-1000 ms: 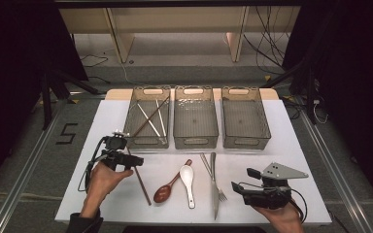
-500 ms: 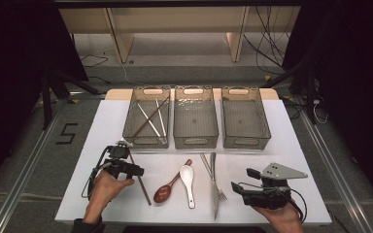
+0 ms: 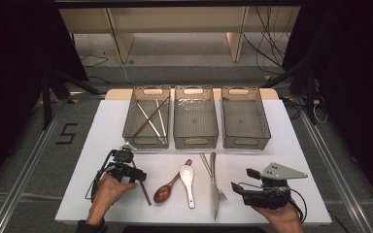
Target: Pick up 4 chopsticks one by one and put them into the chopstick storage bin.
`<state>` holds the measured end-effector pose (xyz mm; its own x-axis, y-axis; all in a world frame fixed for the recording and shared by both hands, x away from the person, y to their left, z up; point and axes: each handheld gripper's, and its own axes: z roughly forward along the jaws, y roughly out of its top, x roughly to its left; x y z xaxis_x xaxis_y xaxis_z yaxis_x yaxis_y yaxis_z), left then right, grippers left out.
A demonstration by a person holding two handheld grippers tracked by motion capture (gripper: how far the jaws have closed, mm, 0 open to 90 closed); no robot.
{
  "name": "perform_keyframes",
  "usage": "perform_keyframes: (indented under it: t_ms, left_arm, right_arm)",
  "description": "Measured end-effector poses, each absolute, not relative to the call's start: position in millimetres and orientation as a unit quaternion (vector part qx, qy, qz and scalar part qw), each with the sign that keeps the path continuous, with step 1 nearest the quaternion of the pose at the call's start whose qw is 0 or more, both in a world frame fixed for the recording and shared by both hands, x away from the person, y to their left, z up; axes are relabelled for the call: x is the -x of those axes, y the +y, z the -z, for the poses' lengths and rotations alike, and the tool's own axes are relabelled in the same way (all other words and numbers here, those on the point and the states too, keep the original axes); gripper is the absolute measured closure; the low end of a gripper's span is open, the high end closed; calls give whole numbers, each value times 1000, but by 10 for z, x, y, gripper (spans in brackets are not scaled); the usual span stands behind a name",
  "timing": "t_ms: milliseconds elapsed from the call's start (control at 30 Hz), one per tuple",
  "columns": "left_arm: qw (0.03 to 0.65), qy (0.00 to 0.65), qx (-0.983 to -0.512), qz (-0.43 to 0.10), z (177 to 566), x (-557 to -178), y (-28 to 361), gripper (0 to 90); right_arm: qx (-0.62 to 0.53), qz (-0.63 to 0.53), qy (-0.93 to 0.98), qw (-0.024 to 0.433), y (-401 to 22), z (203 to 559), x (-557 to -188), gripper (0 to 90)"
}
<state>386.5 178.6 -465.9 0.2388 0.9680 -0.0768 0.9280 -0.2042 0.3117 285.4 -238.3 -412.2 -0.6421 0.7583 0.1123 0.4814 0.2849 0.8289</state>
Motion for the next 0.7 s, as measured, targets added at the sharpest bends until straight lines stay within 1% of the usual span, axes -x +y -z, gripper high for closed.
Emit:
perform_keyframes:
  t_ms: [467, 700]
  left_arm:
    - [125, 608, -781, -63, 4705, -3862, 1763, 165]
    - [113, 602, -788, -64, 4699, -3848, 1769, 214]
  right_arm:
    - [-394, -449, 787, 153, -2383, 4123, -2855, 289]
    - [-394, -451, 786, 155, -2387, 4119, -2854, 292]
